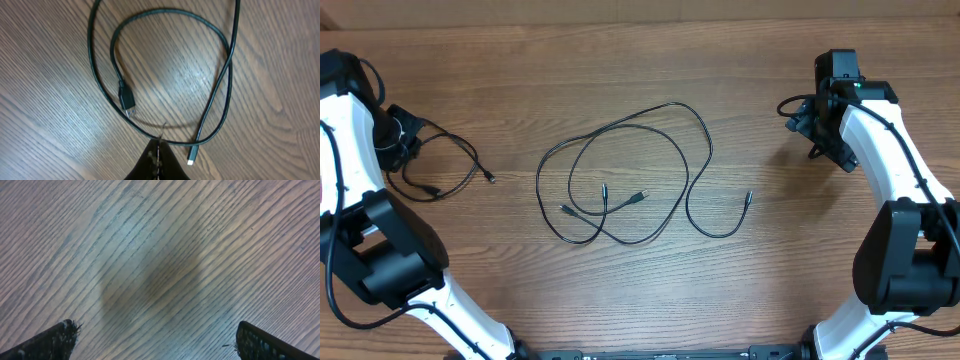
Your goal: Untangle cables
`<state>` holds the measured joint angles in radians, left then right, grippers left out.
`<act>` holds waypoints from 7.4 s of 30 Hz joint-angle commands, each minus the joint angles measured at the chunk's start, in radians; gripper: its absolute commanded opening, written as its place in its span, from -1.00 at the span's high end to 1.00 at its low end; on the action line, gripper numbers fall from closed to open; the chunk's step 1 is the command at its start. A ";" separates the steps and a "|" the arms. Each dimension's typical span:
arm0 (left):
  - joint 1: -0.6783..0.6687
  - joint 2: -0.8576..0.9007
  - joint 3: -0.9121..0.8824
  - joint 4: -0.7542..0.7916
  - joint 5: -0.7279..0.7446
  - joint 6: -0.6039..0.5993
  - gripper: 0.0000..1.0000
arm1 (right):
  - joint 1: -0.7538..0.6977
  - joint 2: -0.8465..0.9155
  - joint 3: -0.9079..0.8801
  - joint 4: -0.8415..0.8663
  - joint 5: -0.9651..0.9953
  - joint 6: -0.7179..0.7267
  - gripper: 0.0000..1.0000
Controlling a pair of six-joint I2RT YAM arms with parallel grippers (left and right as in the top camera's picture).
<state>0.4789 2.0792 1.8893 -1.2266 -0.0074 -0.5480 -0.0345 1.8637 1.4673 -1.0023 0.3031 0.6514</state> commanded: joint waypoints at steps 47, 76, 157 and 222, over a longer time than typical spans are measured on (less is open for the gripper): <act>-0.174 0.288 -0.005 0.051 -0.104 0.232 0.59 | 0.000 -0.008 -0.002 0.006 0.010 0.007 -0.99; 0.057 0.282 0.058 0.034 0.044 0.265 0.63 | 0.000 -0.008 -0.002 0.006 0.010 0.007 -1.00; -0.798 -0.189 -0.337 -0.171 0.021 -0.103 0.69 | 0.000 -0.008 -0.002 0.006 0.010 0.007 -1.00; -0.908 -0.190 -0.653 0.357 0.172 0.717 0.31 | 0.000 -0.008 -0.002 0.006 0.010 0.007 -1.00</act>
<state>-0.4194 1.8854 1.2182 -0.8757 0.0883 0.0326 -0.0345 1.8637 1.4673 -0.9981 0.3027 0.6514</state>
